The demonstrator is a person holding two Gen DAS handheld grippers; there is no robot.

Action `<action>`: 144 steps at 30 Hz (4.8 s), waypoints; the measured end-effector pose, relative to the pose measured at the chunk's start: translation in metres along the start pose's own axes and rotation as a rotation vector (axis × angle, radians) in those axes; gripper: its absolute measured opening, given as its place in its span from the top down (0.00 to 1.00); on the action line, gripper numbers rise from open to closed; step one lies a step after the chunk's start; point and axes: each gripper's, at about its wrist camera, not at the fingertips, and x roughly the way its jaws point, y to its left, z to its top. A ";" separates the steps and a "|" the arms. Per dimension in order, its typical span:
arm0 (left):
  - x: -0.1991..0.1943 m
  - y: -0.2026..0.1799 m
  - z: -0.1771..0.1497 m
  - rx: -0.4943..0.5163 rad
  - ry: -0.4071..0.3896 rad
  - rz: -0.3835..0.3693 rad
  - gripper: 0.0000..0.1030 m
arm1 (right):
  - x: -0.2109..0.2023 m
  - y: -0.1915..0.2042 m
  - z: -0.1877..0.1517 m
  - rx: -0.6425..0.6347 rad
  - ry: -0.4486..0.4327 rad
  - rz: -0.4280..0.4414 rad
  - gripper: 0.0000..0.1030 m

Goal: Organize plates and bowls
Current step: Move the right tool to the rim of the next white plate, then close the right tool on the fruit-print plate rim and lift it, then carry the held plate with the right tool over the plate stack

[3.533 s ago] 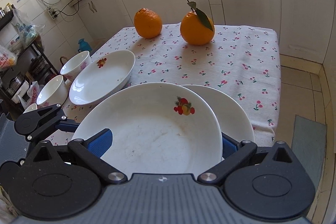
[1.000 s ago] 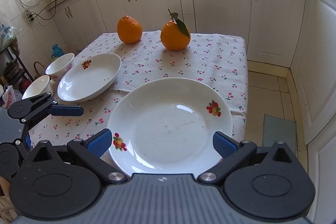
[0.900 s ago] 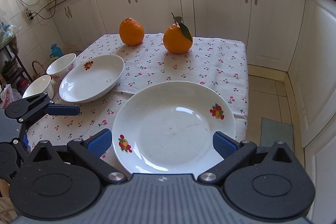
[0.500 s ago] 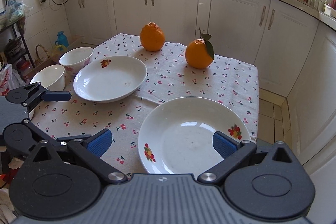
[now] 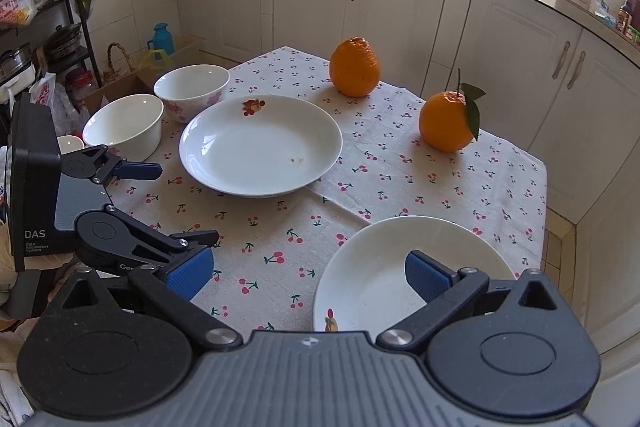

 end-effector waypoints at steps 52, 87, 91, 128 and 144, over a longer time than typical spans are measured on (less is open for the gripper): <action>0.038 -0.008 0.023 -0.091 -0.012 0.079 0.03 | 0.230 -0.049 0.156 -0.187 0.212 0.512 0.00; 0.028 -0.015 0.023 0.008 0.007 0.052 0.03 | 0.229 -0.059 0.150 -0.071 0.269 0.743 0.00; 0.020 -0.018 0.023 0.025 0.004 0.040 0.03 | 0.220 -0.058 0.145 -0.066 0.261 0.730 0.00; -0.052 -0.080 0.027 0.230 -0.033 -0.172 0.03 | 0.079 -0.104 0.061 0.119 0.119 0.560 0.00; -0.047 -0.123 0.025 0.317 -0.015 -0.292 0.03 | 0.040 -0.145 0.012 0.220 0.089 0.465 0.00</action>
